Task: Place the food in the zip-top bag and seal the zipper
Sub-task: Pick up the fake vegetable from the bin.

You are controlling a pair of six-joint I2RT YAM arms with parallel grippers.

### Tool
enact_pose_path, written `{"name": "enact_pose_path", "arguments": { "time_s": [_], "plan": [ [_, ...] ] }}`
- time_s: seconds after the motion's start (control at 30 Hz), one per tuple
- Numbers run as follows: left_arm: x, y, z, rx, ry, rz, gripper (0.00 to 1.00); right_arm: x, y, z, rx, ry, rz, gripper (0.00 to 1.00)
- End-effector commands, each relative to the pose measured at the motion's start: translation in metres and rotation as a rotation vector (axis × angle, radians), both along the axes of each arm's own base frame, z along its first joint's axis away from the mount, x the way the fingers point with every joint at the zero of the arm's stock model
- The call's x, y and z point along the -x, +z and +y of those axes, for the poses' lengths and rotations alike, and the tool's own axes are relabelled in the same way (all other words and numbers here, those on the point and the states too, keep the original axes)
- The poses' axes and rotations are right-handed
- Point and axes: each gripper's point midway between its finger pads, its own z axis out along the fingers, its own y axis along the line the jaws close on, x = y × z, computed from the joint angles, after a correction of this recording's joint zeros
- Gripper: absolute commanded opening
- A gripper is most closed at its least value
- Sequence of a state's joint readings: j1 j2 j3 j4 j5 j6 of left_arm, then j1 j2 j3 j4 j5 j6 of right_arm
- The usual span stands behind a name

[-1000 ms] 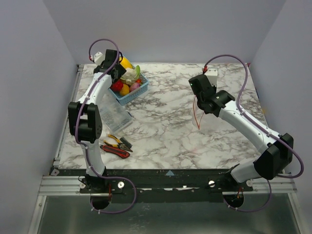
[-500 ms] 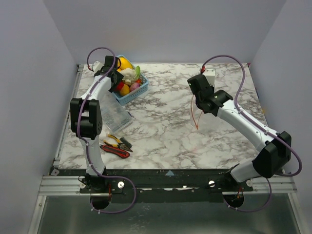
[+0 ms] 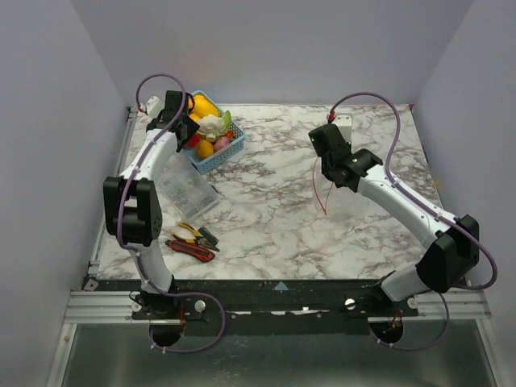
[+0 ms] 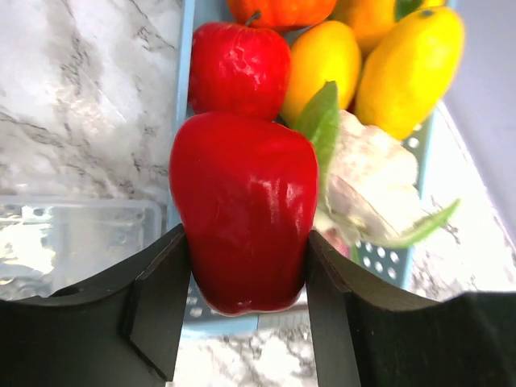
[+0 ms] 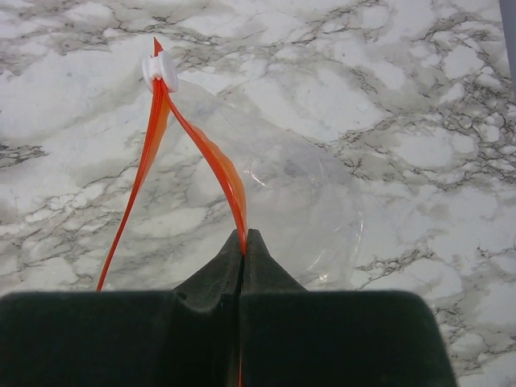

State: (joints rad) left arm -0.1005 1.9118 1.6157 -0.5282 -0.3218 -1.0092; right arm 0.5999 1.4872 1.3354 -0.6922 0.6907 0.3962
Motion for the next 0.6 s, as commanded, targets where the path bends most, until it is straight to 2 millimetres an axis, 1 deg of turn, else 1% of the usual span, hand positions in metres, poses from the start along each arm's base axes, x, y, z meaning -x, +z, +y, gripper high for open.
{"name": "enact_pose_path", "arguments": {
  "time_s": [0.0,0.07,0.1,0.13,0.17,0.23,0.27,0.3,0.33,0.37,0.4,0.47,0.5,0.53,0.57],
  "plan": [
    [0.032,0.072,0.0,-0.015,-0.077,-0.12,0.22,-0.003,-0.005,0.005,-0.01,0.044,0.008,0.0],
    [0.045,0.084,-0.006,-0.001,-0.128,-0.148,0.22,-0.003,-0.003,0.007,-0.021,0.05,0.006,0.0],
    [0.051,0.091,-0.01,0.003,-0.167,-0.163,0.19,-0.002,-0.002,0.008,-0.026,0.056,0.004,0.0],
    [0.058,0.094,-0.018,0.016,-0.218,-0.168,0.16,-0.001,0.0,0.009,-0.033,0.062,0.001,0.0],
    [0.065,0.103,-0.026,0.022,-0.285,-0.184,0.11,0.0,0.002,0.01,-0.042,0.071,0.0,0.0],
    [0.082,0.116,-0.056,0.076,-0.487,-0.225,0.04,0.003,0.004,0.014,-0.071,0.102,-0.006,0.0],
    [0.093,0.122,-0.078,0.133,-0.62,-0.261,0.02,0.004,0.004,0.017,-0.085,0.123,-0.01,0.0],
    [0.11,0.128,-0.101,0.2,-0.746,-0.303,0.0,0.007,0.005,0.02,-0.104,0.145,-0.011,0.0],
    [0.125,0.139,-0.118,0.242,-0.839,-0.364,0.0,0.009,0.004,0.023,-0.122,0.157,-0.012,0.0],
    [0.144,0.14,-0.139,0.289,-0.929,-0.387,0.0,0.011,0.004,0.026,-0.145,0.171,-0.008,0.0],
    [0.162,0.145,-0.154,0.302,-0.992,-0.411,0.0,0.013,0.004,0.03,-0.171,0.181,-0.007,0.0],
    [0.203,0.147,-0.189,0.298,-1.138,-0.419,0.0,0.016,0.004,0.04,-0.221,0.212,0.003,0.01],
    [0.222,0.147,-0.203,0.303,-1.204,-0.419,0.0,0.017,0.004,0.043,-0.24,0.222,0.005,0.01],
    [0.243,0.152,-0.218,0.325,-1.276,-0.437,0.0,0.018,0.004,0.046,-0.261,0.228,0.008,0.01],
    [0.26,0.154,-0.229,0.361,-1.318,-0.453,0.0,0.02,0.005,0.049,-0.281,0.232,0.007,0.01]
  ]
}}
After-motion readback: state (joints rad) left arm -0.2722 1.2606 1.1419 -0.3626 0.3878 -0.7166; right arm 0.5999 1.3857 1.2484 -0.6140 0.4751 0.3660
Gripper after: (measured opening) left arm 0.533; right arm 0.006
